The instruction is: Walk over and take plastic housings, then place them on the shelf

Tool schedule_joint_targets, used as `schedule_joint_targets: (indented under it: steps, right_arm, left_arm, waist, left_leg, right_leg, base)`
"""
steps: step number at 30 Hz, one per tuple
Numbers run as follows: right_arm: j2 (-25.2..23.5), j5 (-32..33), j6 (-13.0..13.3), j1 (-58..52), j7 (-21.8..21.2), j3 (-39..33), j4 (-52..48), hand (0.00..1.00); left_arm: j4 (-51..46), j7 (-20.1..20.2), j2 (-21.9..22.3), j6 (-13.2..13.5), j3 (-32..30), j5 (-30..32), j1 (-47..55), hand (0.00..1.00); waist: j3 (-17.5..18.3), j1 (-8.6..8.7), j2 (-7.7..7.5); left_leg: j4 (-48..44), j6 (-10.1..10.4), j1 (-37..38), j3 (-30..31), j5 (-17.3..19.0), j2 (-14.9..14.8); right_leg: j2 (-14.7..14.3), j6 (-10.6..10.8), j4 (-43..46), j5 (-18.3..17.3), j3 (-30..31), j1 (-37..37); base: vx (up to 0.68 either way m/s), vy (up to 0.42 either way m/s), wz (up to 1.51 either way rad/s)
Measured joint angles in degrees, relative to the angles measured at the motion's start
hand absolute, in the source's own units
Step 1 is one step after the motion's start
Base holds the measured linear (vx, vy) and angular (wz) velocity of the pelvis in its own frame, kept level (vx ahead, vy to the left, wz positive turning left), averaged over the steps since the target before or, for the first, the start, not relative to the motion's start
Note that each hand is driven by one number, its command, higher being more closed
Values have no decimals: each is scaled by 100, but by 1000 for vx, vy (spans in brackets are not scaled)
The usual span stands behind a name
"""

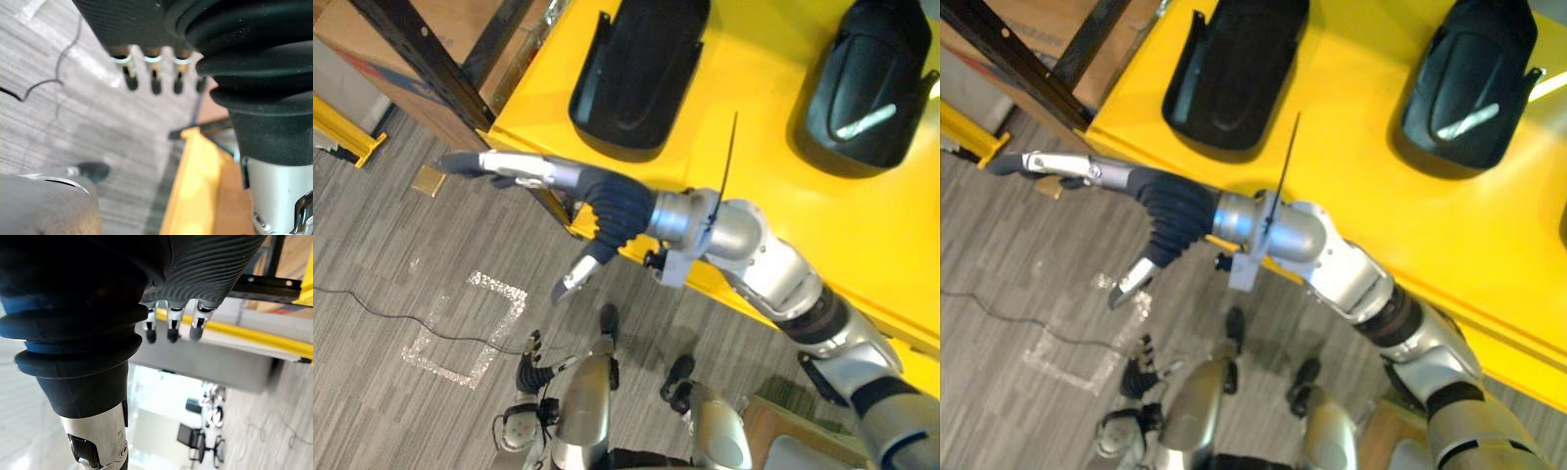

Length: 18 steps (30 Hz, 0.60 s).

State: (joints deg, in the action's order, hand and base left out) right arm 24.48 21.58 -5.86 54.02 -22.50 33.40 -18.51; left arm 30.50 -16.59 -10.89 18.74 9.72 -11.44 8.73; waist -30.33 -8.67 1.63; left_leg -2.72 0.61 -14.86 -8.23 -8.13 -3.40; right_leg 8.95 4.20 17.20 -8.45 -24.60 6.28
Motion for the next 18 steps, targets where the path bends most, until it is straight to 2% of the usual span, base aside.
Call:
schedule_joint_targets:
  steps: [3,11,18]
  right_arm:
    - [3,-11,-185,-37,143,-4,2,0]
    - [-8,-429,-173,-197,580,-76,465,0]
    - [-108,-436,-169,-207,787,-254,860,0]
  left_arm:
    - [0,6,-5,-1,-5,-1,0,0]
    - [-2,47,-5,-5,-10,-1,-1,0]
    - [-3,36,-5,-12,-9,0,-3,0]
  waist:
    - [3,-1,-12]
    - [4,-3,-17]
    - [6,-7,-20]
  left_leg:
    - [-2,-9,0,-12,5,7]
    - [-78,-29,-13,-19,36,5]
    - [-85,-33,-20,-19,39,7]
  right_leg:
    - [2,4,-23,13,11,-5]
    - [-1,5,-38,17,20,-25]
    - [-3,15,-60,34,20,-32]
  base:
    - [11,3,0]
    - [8,1,0]
    - [0,0,0]
